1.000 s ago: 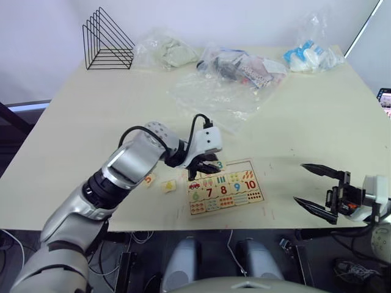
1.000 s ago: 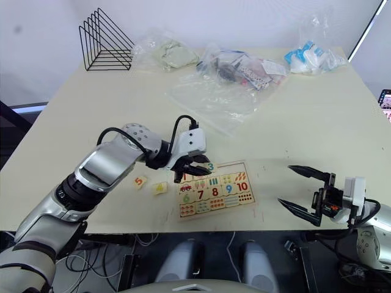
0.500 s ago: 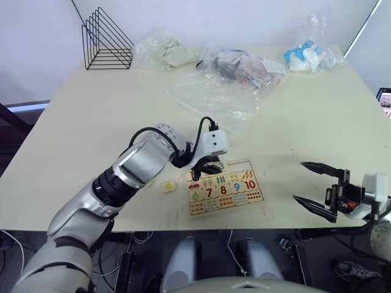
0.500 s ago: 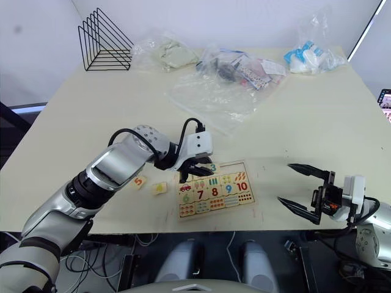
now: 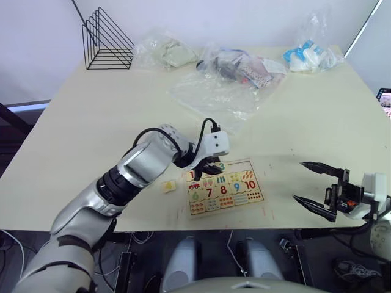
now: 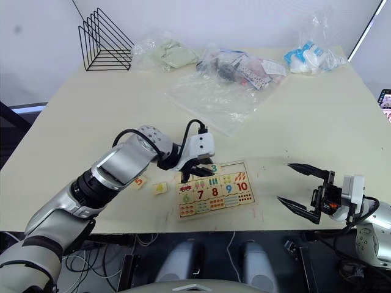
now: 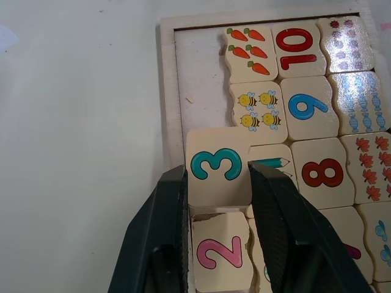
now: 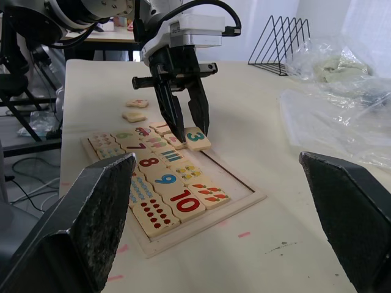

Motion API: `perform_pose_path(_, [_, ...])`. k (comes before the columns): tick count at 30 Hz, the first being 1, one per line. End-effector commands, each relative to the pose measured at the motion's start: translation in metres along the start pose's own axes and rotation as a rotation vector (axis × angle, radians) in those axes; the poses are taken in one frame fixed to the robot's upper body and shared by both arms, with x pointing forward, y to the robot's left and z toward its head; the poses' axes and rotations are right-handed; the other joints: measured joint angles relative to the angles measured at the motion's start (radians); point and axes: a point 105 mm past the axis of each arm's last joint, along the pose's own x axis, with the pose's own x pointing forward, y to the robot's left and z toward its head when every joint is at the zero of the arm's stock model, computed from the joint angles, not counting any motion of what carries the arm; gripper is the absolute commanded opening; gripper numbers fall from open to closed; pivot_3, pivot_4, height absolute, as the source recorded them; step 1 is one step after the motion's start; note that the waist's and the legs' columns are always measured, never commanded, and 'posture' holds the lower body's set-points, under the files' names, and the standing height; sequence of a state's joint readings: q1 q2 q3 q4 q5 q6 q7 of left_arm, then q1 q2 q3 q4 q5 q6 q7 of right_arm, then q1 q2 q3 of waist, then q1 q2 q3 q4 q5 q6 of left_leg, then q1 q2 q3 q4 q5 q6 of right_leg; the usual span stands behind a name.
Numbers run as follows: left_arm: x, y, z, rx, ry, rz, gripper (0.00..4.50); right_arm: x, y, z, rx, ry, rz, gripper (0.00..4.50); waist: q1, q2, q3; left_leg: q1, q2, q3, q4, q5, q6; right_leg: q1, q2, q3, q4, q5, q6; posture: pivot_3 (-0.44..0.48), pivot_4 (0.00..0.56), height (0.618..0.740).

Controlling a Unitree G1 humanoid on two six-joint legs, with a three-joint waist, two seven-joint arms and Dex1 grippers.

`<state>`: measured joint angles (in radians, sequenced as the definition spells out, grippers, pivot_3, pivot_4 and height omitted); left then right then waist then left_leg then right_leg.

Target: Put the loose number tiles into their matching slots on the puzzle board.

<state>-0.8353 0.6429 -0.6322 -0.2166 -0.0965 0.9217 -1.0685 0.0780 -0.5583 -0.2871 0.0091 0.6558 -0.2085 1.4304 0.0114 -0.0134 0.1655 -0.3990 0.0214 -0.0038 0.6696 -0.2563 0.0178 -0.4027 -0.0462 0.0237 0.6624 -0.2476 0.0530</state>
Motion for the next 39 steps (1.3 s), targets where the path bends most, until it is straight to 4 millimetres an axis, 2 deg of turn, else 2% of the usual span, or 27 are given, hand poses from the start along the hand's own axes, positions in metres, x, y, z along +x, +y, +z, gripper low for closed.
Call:
perform_pose_path(1, [-0.0043, 0.0032, 0.0052, 0.04, -0.003, 0.018, 1.0, 0.0006, -0.0022, 0.0057, -0.041, -0.012, -0.005, 4.5, 0.0, 0.0, 0.0, 0.0, 0.0, 0.0, 0.0, 0.0, 0.0, 0.0, 0.0, 0.0, 0.0, 0.0, 0.0, 0.0, 0.15, 0.74])
perform_pose_path(39, [0.0016, 0.0037, -0.0019, 0.052, 0.041, 0.02, 1.0, -0.0017, 0.002, 0.0047, -0.042, -0.005, -0.017, 4.5, 0.0, 0.0, 0.0, 0.0, 0.0, 0.0, 0.0, 0.0, 0.0, 0.0, 0.0, 0.0, 0.0, 0.0, 0.0, 0.0, 0.15, 0.74])
